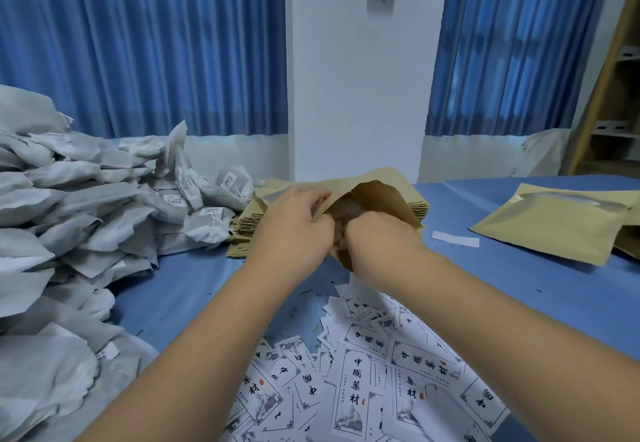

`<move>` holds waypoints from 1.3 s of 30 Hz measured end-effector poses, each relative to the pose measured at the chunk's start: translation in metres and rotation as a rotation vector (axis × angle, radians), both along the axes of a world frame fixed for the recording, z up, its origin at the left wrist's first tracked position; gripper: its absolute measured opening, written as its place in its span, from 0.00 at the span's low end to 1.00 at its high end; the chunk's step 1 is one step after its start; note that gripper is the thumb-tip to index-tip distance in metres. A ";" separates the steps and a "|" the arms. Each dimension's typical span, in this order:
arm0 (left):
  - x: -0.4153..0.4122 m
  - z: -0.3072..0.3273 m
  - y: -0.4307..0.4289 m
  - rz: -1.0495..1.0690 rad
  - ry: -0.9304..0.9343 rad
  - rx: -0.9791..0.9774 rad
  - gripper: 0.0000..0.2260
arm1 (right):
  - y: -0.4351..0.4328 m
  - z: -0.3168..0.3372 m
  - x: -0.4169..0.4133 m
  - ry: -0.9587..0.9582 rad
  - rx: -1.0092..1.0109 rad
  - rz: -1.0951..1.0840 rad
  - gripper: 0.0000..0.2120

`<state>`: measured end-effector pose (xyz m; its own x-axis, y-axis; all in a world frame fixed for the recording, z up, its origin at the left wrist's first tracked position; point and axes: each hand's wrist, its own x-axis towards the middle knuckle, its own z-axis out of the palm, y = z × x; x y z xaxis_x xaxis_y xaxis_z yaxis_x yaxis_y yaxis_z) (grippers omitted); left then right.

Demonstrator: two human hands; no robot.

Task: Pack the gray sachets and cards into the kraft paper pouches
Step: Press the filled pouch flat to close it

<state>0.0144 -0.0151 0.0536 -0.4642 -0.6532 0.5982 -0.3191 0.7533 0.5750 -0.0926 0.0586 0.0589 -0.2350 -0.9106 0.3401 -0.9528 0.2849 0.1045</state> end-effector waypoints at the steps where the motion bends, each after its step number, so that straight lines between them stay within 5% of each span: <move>1: 0.001 0.001 0.001 0.002 0.002 0.010 0.15 | 0.006 -0.001 0.001 -0.005 -0.044 -0.001 0.14; 5: 0.003 0.004 0.005 0.057 -0.034 -0.020 0.17 | 0.035 -0.010 -0.002 0.074 -0.357 0.126 0.04; 9: 0.005 0.005 0.008 0.240 -0.195 -0.196 0.17 | 0.057 -0.021 -0.019 -0.001 -0.569 0.209 0.15; 14: 0.003 0.007 0.016 0.313 -0.323 -0.428 0.17 | 0.061 -0.038 -0.033 -0.015 -0.419 0.199 0.31; 24: 0.008 -0.003 0.013 -0.056 -0.230 -0.519 0.36 | 0.056 -0.047 -0.050 -0.045 -0.628 0.238 0.20; 33: 0.007 0.000 0.029 0.010 -0.344 -0.794 0.12 | 0.053 -0.054 -0.057 0.011 -0.607 0.320 0.05; 39: -0.004 -0.002 0.063 0.048 -0.580 -0.745 0.20 | 0.057 -0.051 -0.055 0.019 -0.709 0.306 0.08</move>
<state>0.0101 0.0479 0.0520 -0.8031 -0.2217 0.5531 -0.4443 0.8414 -0.3078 -0.1476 0.1160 0.0083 0.0040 -0.4972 0.8677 -0.9998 0.0139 0.0126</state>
